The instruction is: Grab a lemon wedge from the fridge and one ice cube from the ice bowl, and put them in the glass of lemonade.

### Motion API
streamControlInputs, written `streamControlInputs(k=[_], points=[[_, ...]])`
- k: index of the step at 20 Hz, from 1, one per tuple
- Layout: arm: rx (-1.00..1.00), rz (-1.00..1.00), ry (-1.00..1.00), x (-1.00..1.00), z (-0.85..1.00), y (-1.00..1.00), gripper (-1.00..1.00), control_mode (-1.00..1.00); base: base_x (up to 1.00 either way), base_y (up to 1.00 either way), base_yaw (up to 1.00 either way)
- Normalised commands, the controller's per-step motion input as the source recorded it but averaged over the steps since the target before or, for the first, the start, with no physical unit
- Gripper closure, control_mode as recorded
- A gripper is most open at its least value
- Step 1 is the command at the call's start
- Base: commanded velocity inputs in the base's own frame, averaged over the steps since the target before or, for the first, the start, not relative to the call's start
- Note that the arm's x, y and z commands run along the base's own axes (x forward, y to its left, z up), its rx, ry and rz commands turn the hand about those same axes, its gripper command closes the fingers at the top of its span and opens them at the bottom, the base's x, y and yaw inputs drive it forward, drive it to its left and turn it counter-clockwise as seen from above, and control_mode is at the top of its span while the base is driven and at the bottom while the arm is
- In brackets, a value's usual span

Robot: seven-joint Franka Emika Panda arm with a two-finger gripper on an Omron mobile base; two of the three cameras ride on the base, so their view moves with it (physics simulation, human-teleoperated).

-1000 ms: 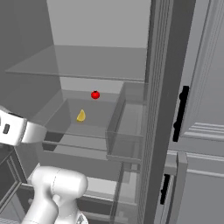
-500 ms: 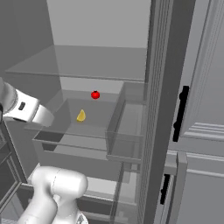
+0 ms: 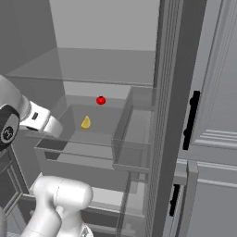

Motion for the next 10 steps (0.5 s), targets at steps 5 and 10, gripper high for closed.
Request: streamControlInputs(k=[5, 10], points=[[0.0, 0.04, 0.01, 1.0, -0.43, 0.0, -1.0, -1.0, 0.0, 0.0, 0.0], [0.0, 0.14, 0.05, 1.0, -0.16, 0.0, -1.0, -1.0, 0.0, 0.0, 0.0]])
